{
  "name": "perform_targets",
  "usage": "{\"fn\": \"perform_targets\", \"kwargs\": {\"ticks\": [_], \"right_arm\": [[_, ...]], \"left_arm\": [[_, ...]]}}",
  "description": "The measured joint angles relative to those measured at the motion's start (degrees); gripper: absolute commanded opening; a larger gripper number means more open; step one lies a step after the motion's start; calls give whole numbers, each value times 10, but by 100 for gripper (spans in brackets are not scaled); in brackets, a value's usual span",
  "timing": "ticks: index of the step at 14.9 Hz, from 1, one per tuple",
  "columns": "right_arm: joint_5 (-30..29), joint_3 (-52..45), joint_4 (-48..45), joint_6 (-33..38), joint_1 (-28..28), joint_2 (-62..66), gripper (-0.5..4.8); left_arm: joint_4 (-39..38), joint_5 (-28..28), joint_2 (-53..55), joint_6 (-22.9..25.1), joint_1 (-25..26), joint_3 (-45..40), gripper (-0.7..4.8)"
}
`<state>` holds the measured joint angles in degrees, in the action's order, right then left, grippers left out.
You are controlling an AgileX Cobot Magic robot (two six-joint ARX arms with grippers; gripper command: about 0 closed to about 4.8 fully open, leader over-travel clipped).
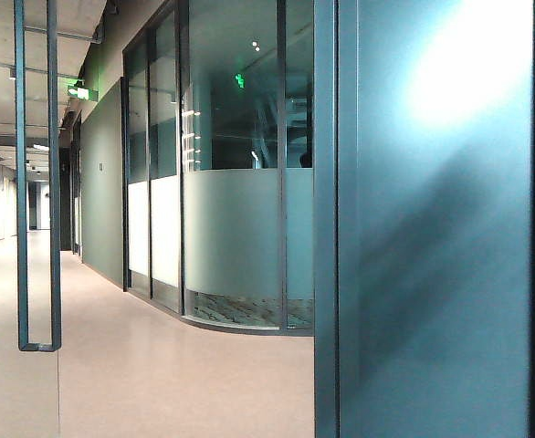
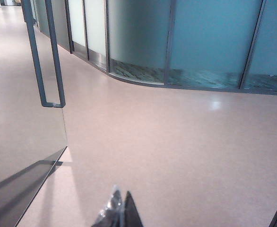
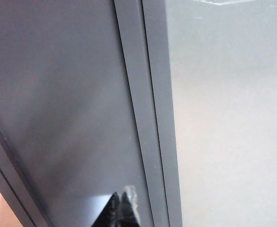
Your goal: Raise the arm to find the leftmost switch on the wall and turn on the lights.
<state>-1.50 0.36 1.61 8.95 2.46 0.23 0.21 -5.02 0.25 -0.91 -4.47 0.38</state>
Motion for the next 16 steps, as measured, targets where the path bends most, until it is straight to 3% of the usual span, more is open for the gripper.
{"fn": "perform_targets", "kwargs": {"ticks": [8, 10, 13, 16], "right_arm": [[0, 0, -1, 0, 0, 0, -1], [0, 0, -47, 0, 0, 0, -1], [0, 9, -211, 0, 0, 0, -1], [3, 96, -228, 0, 0, 4, -1]], "left_arm": [[4, 0, 0, -9, 0, 0, -5], [52, 0, 0, -50, 0, 0, -5], [233, 0, 0, -132, 0, 2, -5], [247, 10, 2, -141, 0, 88, -5]]}}
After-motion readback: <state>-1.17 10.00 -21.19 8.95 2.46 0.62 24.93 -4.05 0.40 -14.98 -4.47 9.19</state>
